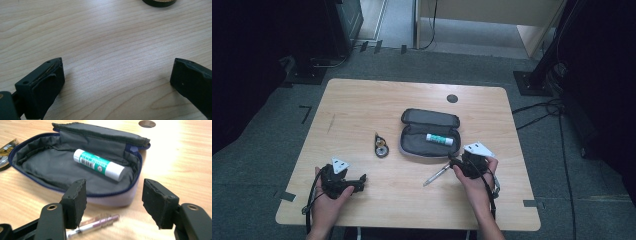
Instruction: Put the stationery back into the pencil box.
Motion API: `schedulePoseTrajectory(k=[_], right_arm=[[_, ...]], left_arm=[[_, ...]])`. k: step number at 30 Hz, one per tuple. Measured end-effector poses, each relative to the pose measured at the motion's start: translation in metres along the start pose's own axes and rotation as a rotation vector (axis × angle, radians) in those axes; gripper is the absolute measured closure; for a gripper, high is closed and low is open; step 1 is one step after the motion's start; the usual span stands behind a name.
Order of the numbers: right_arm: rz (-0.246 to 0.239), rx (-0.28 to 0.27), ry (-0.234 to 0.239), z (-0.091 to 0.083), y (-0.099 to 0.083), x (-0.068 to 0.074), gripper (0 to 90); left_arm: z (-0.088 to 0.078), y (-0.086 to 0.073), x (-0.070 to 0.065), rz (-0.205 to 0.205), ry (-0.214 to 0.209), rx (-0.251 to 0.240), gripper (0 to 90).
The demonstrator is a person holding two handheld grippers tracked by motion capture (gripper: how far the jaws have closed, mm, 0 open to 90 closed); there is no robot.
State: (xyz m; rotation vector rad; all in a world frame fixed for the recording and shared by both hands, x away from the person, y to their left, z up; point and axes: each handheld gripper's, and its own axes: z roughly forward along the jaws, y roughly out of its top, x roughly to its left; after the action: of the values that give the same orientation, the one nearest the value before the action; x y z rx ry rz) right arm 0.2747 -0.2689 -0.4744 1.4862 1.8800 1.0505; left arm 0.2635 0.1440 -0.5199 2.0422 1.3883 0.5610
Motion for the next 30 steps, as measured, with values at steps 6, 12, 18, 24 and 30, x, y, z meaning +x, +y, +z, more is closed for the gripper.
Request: schedulePoseTrajectory(k=[6,12,18,24,30], right_arm=[[0.019,0.003,0.006,-0.012,-0.016,-0.011,29.4],[0.009,0.014,0.023,-0.019,-0.026,-0.024,18.5],[0.003,0.041,0.024,-0.03,-0.039,-0.041,1.0],[-0.016,0.072,0.015,-0.039,-0.051,-0.056,0.0],[-0.004,0.098,-0.022,-0.039,-0.064,-0.071,0.0]], left_arm=[[0.0,0.0,0.0,0.0,0.0,0.0,0.0],[0.0,0.0,0.0,0.001,0.0,0.0,0.0],[0.0,0.0,0.0,0.001,0.0,0.001,0.0],[0.0,0.001,0.0,-0.004,0.003,0.001,0.0],[0.0,0.0,0.0,-0.003,0.002,0.001,0.0]])
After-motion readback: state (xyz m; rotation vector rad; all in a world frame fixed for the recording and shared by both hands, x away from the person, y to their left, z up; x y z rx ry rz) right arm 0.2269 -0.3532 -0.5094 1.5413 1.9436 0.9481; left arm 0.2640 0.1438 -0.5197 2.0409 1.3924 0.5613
